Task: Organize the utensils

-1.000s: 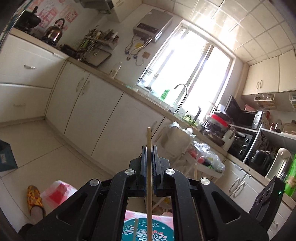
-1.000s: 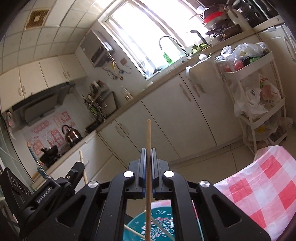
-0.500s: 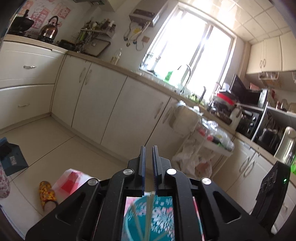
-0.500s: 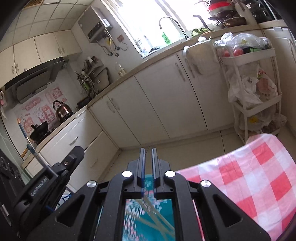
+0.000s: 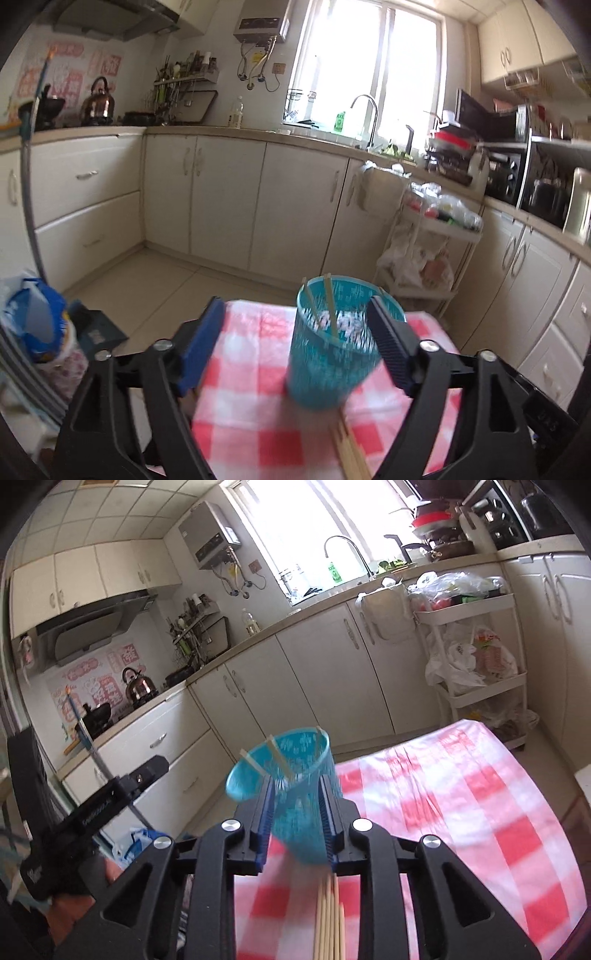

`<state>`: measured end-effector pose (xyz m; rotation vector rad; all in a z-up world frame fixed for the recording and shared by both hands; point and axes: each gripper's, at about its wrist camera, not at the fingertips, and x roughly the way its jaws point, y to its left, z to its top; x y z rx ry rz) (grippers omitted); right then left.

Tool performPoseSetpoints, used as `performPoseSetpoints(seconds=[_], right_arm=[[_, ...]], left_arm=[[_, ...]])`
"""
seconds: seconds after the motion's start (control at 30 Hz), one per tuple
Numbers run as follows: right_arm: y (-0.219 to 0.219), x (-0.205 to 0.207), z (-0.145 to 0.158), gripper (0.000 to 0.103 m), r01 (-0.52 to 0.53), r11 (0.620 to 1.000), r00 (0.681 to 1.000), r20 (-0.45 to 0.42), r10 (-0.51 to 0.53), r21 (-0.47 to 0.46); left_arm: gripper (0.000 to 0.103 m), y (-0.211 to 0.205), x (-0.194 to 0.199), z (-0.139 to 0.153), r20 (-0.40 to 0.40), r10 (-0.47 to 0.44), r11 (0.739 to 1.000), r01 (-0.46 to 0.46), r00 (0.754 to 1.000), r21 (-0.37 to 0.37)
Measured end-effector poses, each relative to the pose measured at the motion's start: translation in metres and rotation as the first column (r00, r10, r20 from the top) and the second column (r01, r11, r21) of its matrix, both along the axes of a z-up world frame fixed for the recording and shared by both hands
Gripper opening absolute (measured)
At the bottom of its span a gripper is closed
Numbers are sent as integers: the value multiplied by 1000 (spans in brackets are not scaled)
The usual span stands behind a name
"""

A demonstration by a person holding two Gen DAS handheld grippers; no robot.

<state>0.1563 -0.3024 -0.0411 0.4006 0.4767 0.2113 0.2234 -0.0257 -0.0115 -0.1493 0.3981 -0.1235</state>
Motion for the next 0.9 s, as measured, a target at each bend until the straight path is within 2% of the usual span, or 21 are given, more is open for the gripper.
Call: performPoseSetpoints(seconds=[0.1,0.2,0.53,0.9], right_arm=[[7,-23,-3,30,-11,1000,1000,-7,11,-25],[13,-41,-5,30,-27,999,999,-19,26,-41],[17,-74,-4,30,-33,998,999,-39,30,-58],[15,-94,-2,33,-24,997,999,-45,21,-71]], left_arm=[[86,-6,-28,2,2,-2,998,2,1000,55],[88,-11,-51,5,6,-14,996,14,1000,89],[92,-18,-94,20,20,-36,993,34,999,112],[95,-17,-110,30,21,-46,991,43,999,126]])
